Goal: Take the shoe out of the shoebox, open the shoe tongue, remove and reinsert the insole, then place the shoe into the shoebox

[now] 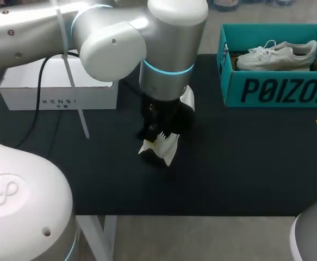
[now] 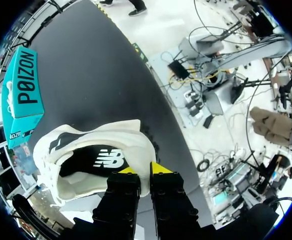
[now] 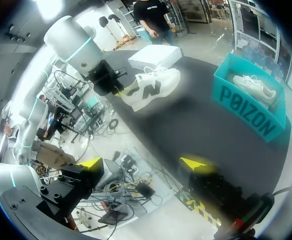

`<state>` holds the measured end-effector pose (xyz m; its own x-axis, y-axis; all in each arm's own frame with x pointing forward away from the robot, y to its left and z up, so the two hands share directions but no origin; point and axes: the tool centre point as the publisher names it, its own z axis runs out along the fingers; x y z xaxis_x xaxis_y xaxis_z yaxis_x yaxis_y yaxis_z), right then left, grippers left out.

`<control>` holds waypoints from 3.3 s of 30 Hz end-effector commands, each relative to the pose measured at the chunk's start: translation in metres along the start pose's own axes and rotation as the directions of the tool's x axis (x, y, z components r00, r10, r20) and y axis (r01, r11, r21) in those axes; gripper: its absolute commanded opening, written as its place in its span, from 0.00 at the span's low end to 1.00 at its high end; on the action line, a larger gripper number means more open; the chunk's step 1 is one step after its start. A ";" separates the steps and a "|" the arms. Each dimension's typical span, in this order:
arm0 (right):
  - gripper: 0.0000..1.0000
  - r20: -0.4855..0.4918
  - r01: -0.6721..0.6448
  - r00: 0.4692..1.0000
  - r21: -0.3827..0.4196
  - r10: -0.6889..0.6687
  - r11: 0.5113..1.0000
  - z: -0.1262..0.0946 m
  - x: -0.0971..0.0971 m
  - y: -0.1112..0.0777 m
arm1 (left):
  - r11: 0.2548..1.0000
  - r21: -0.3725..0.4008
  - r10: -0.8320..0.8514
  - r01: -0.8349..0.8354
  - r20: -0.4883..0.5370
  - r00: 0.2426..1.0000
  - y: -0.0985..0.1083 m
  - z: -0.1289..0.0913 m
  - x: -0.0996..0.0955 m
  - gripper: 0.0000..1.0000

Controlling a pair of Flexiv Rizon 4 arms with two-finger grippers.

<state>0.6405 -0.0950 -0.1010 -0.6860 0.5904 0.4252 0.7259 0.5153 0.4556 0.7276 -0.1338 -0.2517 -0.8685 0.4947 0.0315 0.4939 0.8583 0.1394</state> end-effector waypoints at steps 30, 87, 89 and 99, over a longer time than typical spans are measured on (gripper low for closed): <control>1.00 -0.003 -0.002 1.000 0.006 0.002 1.000 0.000 -0.001 0.003 | 0.909 -0.180 0.408 -0.376 0.208 0.889 0.167 -0.030 0.033 0.00; 1.00 -0.003 -0.002 1.000 0.006 0.002 1.000 0.000 -0.001 0.003 | 0.729 -0.203 0.685 -0.654 0.216 0.696 0.346 -0.005 0.034 0.00; 1.00 -0.003 -0.002 1.000 0.006 0.002 1.000 0.000 -0.001 0.003 | 0.695 -0.242 0.718 -0.677 0.198 0.667 0.364 -0.006 0.032 0.00; 1.00 -0.003 -0.002 1.000 0.006 0.002 1.000 0.000 -0.001 0.003 | 0.541 -0.342 0.840 -0.768 0.171 0.515 0.445 -0.015 0.013 0.00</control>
<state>0.6405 -0.0950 -0.1011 -0.6860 0.5903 0.4252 0.7259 0.5153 0.4556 0.9238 0.2409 -0.1776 -0.0667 0.9975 0.0241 0.9104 0.0510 0.4105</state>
